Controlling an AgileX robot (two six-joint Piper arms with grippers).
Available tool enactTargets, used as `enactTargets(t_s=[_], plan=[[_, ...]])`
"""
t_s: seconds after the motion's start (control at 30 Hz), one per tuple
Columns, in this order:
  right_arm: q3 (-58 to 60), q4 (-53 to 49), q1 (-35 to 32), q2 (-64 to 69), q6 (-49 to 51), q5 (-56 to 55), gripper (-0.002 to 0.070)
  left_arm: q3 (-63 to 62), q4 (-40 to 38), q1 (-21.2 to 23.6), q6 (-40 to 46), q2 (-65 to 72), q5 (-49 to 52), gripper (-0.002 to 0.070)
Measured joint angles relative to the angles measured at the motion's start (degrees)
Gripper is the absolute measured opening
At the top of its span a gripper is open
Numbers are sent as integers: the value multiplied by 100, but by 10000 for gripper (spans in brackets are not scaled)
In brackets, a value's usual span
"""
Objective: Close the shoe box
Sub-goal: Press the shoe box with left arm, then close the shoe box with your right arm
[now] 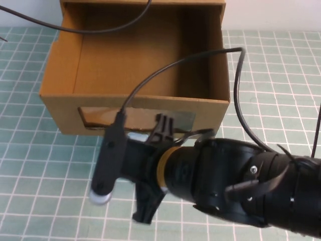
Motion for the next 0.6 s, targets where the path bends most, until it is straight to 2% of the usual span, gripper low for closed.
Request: enactTargets(t_s=[0.1,0.17,0.4,0.6], plan=[[0,-1282,0,14,1205,587,-14,-11,0,0,0,0,0,-5],[0,-1708,0,-61,1655,689,-14,-23,3,0,0,0,0,-5],[-13,-1267,0,-243,1970,71,-14,-45,39,0,-10,0,51,-5],[-2,-1150,0,199,1983,-71,-14,-45,39,0,-10,0,65,-5]])
